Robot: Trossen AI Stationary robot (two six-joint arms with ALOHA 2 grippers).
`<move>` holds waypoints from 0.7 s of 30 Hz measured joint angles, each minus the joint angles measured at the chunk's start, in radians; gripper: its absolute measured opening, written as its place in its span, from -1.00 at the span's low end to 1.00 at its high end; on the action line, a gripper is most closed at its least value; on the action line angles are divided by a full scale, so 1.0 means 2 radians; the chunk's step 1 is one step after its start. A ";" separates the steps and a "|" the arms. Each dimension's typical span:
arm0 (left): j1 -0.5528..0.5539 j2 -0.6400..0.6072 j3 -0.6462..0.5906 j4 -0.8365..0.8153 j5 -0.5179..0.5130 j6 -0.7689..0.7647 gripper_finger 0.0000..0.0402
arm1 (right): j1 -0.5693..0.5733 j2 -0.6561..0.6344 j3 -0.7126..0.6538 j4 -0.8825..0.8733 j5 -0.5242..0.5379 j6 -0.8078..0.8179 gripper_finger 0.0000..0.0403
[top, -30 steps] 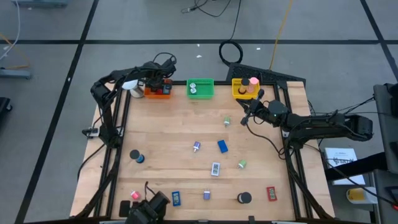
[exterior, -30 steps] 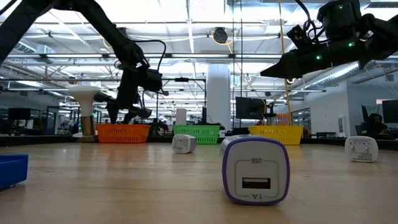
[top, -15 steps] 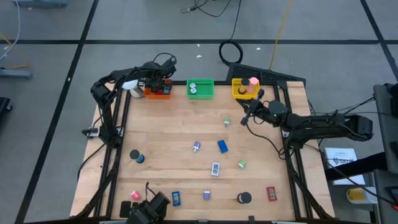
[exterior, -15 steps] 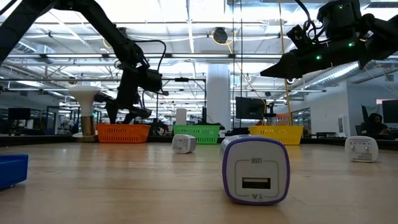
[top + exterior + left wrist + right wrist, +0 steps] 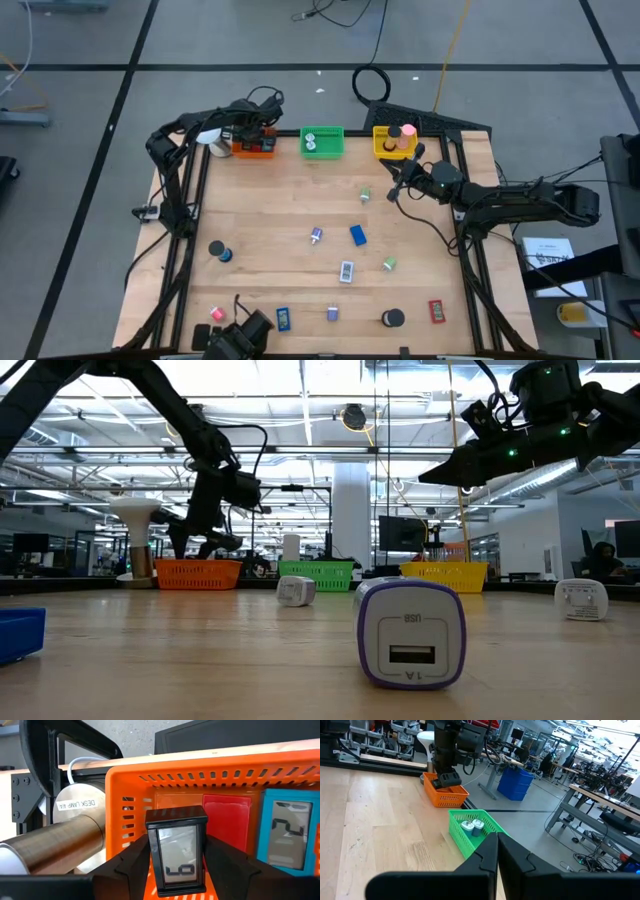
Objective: Pick & Place Office items
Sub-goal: Put the black digital clock into the orange basket, then put the green charger adapter into the green basket
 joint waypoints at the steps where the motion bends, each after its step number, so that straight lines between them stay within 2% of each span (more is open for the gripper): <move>1: -0.001 0.000 0.000 0.000 -0.001 0.002 -0.09 | 0.000 0.000 0.000 0.000 0.000 0.000 -0.98; 5: -0.004 0.000 0.000 0.000 -0.008 0.003 -0.04 | 0.000 0.000 0.000 0.000 0.000 0.000 -0.98; 14: -0.005 -0.004 0.000 0.000 -0.008 0.017 0.27 | 0.000 0.000 0.000 0.000 0.000 0.000 -0.98; 17: -0.010 -0.016 0.000 0.003 -0.009 0.019 0.28 | 0.000 0.000 0.000 0.000 0.000 0.000 -0.98; 21: -0.033 -0.042 0.000 0.007 -0.019 0.033 0.14 | 0.000 0.000 0.000 0.000 0.000 -0.002 -0.98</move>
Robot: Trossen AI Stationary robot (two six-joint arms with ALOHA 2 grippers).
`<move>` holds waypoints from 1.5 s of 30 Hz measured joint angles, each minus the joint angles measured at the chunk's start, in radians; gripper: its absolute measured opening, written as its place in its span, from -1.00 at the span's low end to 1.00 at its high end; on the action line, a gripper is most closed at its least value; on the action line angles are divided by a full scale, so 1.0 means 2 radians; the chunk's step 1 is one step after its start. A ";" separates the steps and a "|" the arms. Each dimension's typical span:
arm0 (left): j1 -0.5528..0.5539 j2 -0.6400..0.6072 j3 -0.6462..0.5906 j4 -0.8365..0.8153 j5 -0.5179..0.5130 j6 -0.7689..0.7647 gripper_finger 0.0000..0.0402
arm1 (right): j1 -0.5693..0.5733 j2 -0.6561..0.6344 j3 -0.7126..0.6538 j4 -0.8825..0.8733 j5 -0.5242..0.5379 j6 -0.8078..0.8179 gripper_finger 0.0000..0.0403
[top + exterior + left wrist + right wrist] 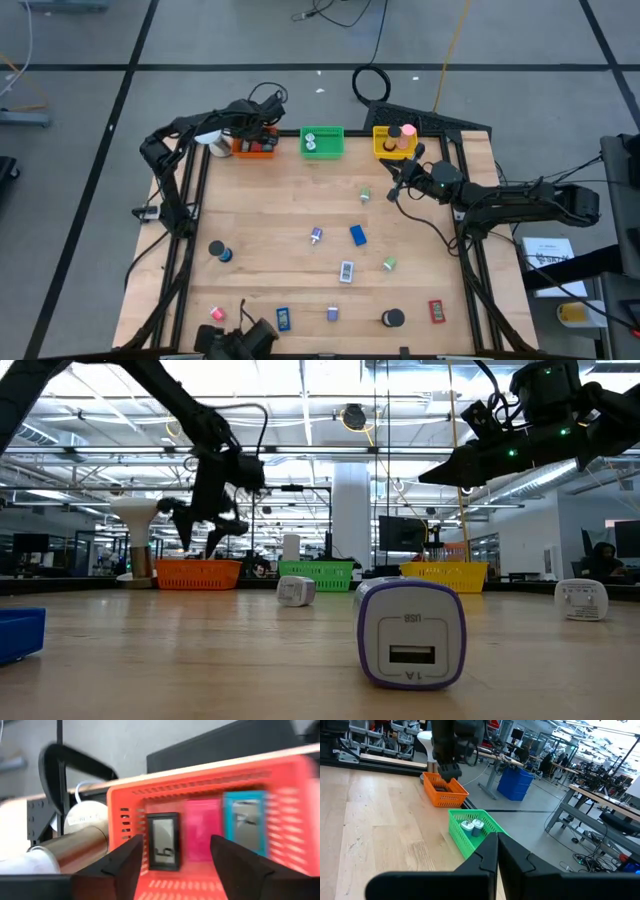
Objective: Pick & Place Office items
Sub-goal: Put the green charger adapter into the green basket
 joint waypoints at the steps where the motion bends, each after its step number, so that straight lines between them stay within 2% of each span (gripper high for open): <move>1: -0.010 -0.007 0.000 0.001 -0.004 0.005 0.08 | 0.000 0.000 0.000 0.000 0.000 0.000 -0.98; 4: -0.052 -0.028 -0.006 0.031 -0.018 0.019 -0.13 | 0.000 0.000 0.000 0.000 0.000 0.000 -0.98; 6: -0.085 -0.044 -0.021 0.083 -0.017 0.041 -0.28 | 0.000 0.000 0.000 0.000 0.000 0.000 -0.98; 10: -0.150 -0.074 -0.073 0.227 -0.014 0.098 -0.60 | 0.000 0.000 0.000 0.000 0.000 0.002 -0.98; 16: -0.222 -0.113 -0.182 0.466 0.041 0.183 -0.97 | 0.000 0.000 0.000 0.000 0.000 0.021 -0.98; 19: -0.252 -0.125 -0.232 0.573 0.073 0.210 -0.94 | 0.000 0.000 0.000 0.000 0.000 0.031 -0.98; 23: -0.286 -0.130 -0.282 0.670 0.080 0.241 -0.90 | 0.000 0.000 0.000 0.001 0.000 0.054 -0.98; 28: -0.301 -0.129 -0.294 0.663 0.083 0.164 -0.96 | 0.002 0.000 0.000 0.004 0.000 0.091 -0.98; 31: -0.305 -0.129 -0.306 0.686 0.110 0.179 -0.99 | 0.014 0.000 0.000 0.004 0.000 0.093 -0.98; 37: -0.320 -0.118 -0.412 0.941 0.180 0.246 -0.99 | 0.058 0.000 0.010 -0.006 0.006 0.116 -0.98; 41: -0.320 -0.117 -0.467 1.053 0.206 0.253 -0.94 | 0.099 0.000 0.041 -0.081 0.069 0.139 -0.98; 45: -0.319 -0.117 -0.485 1.080 0.212 0.261 -0.94 | 0.139 0.000 0.093 -0.214 0.126 0.186 -0.98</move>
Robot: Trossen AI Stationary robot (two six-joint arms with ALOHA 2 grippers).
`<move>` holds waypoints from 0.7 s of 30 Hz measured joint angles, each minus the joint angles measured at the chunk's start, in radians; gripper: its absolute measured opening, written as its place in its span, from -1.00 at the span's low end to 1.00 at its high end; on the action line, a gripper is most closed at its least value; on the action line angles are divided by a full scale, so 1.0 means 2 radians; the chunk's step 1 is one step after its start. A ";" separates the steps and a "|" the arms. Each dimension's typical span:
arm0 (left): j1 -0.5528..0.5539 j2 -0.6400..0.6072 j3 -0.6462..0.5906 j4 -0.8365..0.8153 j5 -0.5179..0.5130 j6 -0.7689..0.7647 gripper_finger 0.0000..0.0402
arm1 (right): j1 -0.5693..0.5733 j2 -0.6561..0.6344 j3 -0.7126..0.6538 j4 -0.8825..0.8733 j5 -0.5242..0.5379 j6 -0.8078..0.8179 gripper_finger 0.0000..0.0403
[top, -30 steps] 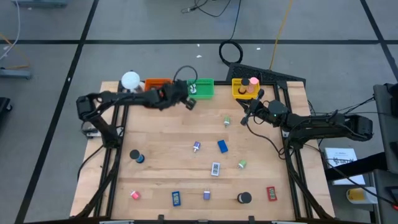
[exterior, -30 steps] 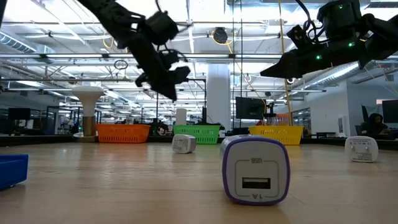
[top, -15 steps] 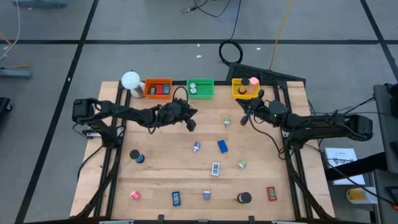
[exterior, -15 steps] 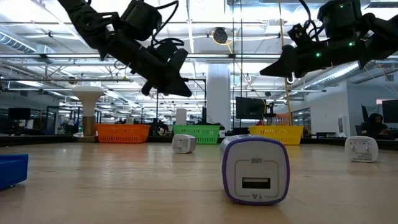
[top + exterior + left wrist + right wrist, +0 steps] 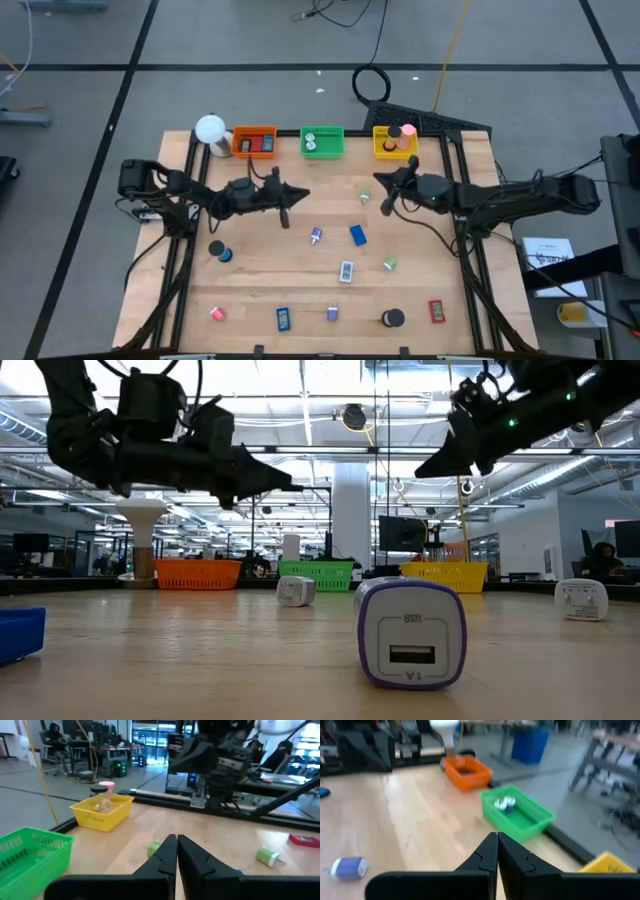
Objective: Pick & Place Office items
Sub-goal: Put the green charger adapter into the green basket
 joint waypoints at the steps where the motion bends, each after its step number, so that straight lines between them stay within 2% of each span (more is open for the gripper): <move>1: 0.000 0.000 -0.002 -0.002 -0.001 0.004 -0.95 | 0.009 0.000 0.013 -0.033 0.009 0.020 -0.98; 6: 0.000 0.001 0.003 -0.011 -0.003 0.006 -0.98 | 0.050 0.014 0.066 -0.182 0.022 0.112 -0.98; 13: 0.000 0.001 0.003 -0.013 -0.004 0.010 -0.85 | 0.086 0.073 0.144 -0.399 0.012 0.219 -0.98; 18: 0.000 0.001 0.003 -0.013 -0.005 0.010 -0.82 | 0.100 0.127 0.197 -0.497 -0.040 0.244 -0.91; 21: 0.000 0.001 0.003 -0.013 -0.005 0.010 -0.82 | 0.102 0.160 0.222 -0.531 -0.046 0.213 -0.78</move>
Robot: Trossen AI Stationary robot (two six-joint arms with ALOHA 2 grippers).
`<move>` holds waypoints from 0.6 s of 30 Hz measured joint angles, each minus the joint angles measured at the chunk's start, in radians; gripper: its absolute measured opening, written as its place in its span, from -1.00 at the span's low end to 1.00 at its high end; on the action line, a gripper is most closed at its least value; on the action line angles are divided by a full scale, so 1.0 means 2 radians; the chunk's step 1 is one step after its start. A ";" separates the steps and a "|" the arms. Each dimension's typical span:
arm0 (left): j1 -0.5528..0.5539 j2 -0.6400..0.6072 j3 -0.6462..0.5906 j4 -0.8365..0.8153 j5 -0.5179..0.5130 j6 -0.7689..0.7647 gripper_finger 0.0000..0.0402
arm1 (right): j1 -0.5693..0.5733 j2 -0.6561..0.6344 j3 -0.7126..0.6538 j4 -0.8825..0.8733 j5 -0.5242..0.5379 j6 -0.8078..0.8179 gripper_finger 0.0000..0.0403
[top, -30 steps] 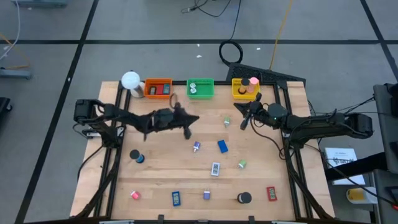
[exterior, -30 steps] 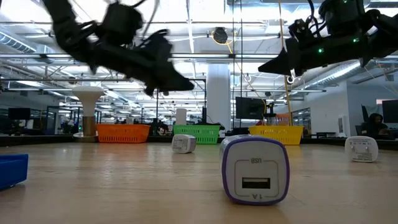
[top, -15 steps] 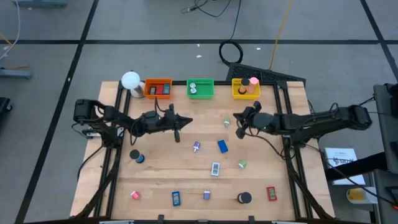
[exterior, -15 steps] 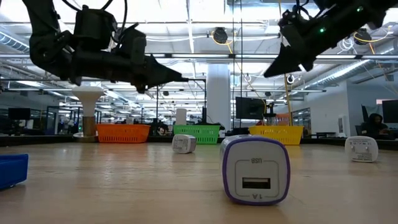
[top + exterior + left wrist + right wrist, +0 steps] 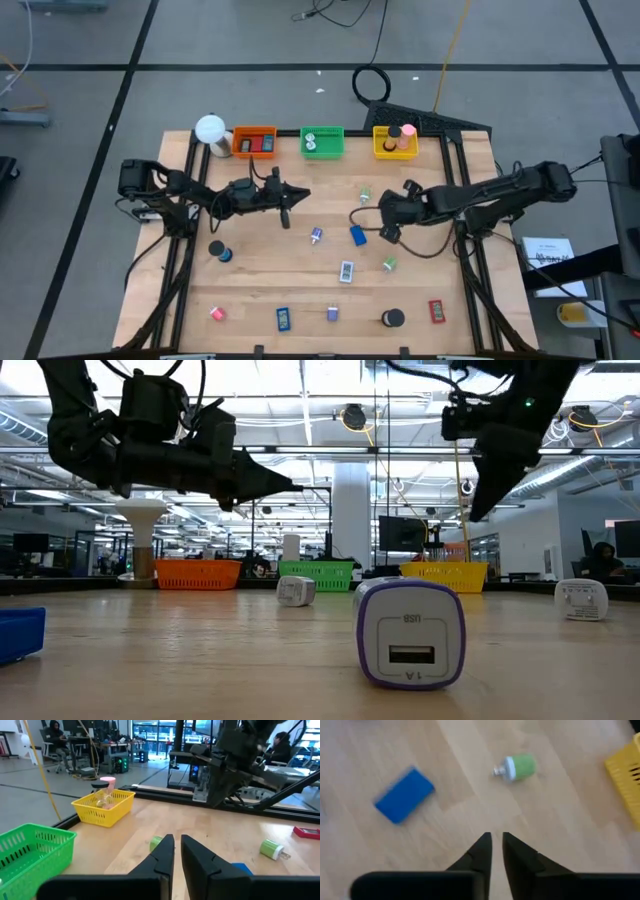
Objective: Pick & Place Office items
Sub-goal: Put the green charger adapter into the green basket
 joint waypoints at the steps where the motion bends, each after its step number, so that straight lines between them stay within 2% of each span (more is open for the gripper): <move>1: 0.000 0.000 0.000 0.000 0.000 0.000 -0.81 | 0.000 0.010 0.006 -0.007 0.000 -0.023 -0.73; 5: 0.000 0.000 0.000 0.000 0.000 0.000 -0.81 | -0.025 0.052 0.033 -0.016 -0.013 -0.142 -0.48; 9: 0.000 0.000 0.000 0.000 0.000 -0.001 -0.81 | -0.079 0.093 0.064 -0.016 -0.049 -0.271 -0.22; 12: 0.000 0.000 0.000 0.000 0.000 -0.001 -0.81 | -0.119 0.121 0.085 -0.014 -0.054 -0.378 -0.06; 18: 0.000 0.000 0.000 0.000 0.000 -0.001 -0.81 | -0.155 0.180 0.104 0.010 -0.066 -0.611 0.14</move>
